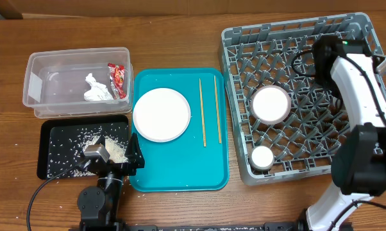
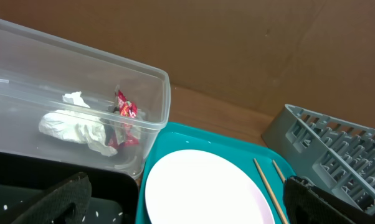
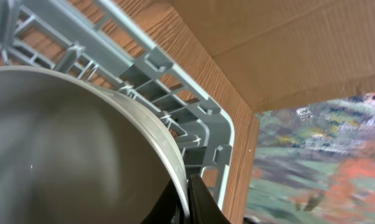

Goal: Sort waste into correct bins and load items into the dishwasher

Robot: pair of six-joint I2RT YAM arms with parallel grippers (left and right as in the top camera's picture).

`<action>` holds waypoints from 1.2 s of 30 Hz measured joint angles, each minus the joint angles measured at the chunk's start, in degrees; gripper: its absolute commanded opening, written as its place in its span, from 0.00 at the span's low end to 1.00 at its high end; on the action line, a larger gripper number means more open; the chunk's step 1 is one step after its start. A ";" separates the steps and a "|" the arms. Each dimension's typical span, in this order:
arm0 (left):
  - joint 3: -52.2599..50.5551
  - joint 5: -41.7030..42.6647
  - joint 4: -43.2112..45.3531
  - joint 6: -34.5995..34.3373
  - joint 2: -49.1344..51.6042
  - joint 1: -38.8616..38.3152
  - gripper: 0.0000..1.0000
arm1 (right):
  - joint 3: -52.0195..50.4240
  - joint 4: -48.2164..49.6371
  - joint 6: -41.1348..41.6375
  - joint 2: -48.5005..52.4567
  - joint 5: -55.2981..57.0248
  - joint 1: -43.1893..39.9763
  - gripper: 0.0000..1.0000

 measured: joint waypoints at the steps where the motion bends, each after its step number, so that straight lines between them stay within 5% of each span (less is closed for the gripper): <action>1: 0.00 0.02 -0.02 0.00 0.00 0.02 1.00 | 0.00 -0.04 0.00 1.05 0.17 0.52 0.04; 13: 0.00 0.02 -0.02 0.00 0.00 0.00 1.00 | -0.07 -1.16 -1.38 5.07 8.55 7.87 0.05; 18: 0.00 0.00 -0.02 0.00 0.00 0.00 1.00 | -0.07 -0.33 -1.38 5.11 8.48 8.72 0.30; 24: 0.00 0.02 -0.02 0.00 0.00 0.00 1.00 | 0.09 -0.11 -0.94 5.38 5.99 13.27 0.39; 28: 0.00 0.02 -0.02 0.00 0.00 0.00 1.00 | 1.25 -0.13 -0.94 5.68 5.20 17.18 0.62; 36: 0.00 0.00 -0.02 0.00 0.00 0.02 1.00 | 7.08 -3.02 -0.76 5.68 2.80 21.22 0.66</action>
